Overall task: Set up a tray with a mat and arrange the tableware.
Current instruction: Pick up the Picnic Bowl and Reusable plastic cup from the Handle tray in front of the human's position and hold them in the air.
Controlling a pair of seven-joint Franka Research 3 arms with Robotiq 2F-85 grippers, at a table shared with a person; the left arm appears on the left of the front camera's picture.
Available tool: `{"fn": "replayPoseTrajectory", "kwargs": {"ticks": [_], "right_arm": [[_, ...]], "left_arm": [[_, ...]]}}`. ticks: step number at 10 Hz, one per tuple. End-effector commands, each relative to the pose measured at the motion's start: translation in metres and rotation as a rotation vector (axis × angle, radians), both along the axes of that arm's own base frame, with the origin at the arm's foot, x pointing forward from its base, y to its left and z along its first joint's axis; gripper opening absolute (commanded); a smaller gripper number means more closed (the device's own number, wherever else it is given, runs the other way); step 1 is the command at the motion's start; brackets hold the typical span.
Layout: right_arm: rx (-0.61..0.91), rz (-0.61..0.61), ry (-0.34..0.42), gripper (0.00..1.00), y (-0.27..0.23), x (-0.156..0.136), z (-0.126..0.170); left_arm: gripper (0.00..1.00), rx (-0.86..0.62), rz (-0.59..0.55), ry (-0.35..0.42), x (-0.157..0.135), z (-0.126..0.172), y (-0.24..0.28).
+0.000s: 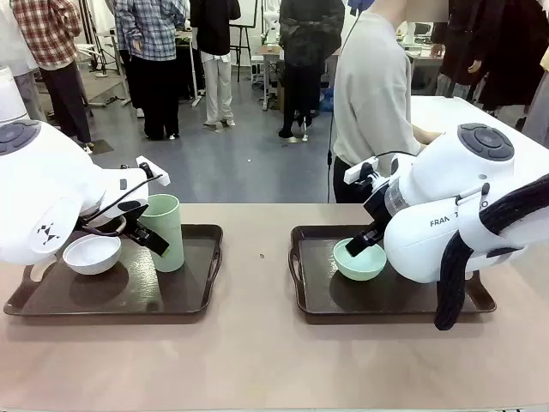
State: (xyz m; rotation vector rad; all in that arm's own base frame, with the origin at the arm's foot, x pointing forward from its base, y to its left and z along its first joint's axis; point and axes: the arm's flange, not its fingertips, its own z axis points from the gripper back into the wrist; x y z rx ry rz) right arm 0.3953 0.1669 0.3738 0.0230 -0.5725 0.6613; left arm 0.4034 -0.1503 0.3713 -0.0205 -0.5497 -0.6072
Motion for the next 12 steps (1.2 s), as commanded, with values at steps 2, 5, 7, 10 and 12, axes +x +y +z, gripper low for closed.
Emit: {"fn": "replayPoseTrajectory", "kwargs": {"ticks": [2, 5, 7, 10, 12], "right_arm": [[0.0, 0.0, 0.0, 1.0, 0.0, 0.0, 0.0], [0.0, 0.0, 0.0, 1.0, 0.0, 0.0, 0.0], [0.0, 0.0, 0.0, 1.0, 0.0, 0.0, 0.0], [0.0, 0.0, 0.0, 1.0, 0.0, 0.0, 0.0], [0.0, 0.0, 0.0, 1.0, 0.0, 0.0, 0.0]], "left_arm": [[1.0, 0.0, 0.0, 0.0, -0.0001, 0.0, 0.0], [1.0, 0.0, 0.0, 0.0, -0.0001, 0.0, 0.0], [1.0, 0.0, 0.0, 0.0, -0.0001, 0.0, 0.0], [1.0, 0.0, 0.0, 0.0, -0.0001, 0.0, 0.0], [1.0, 0.0, 0.0, 0.0, -0.0001, 0.0, 0.0]]}}
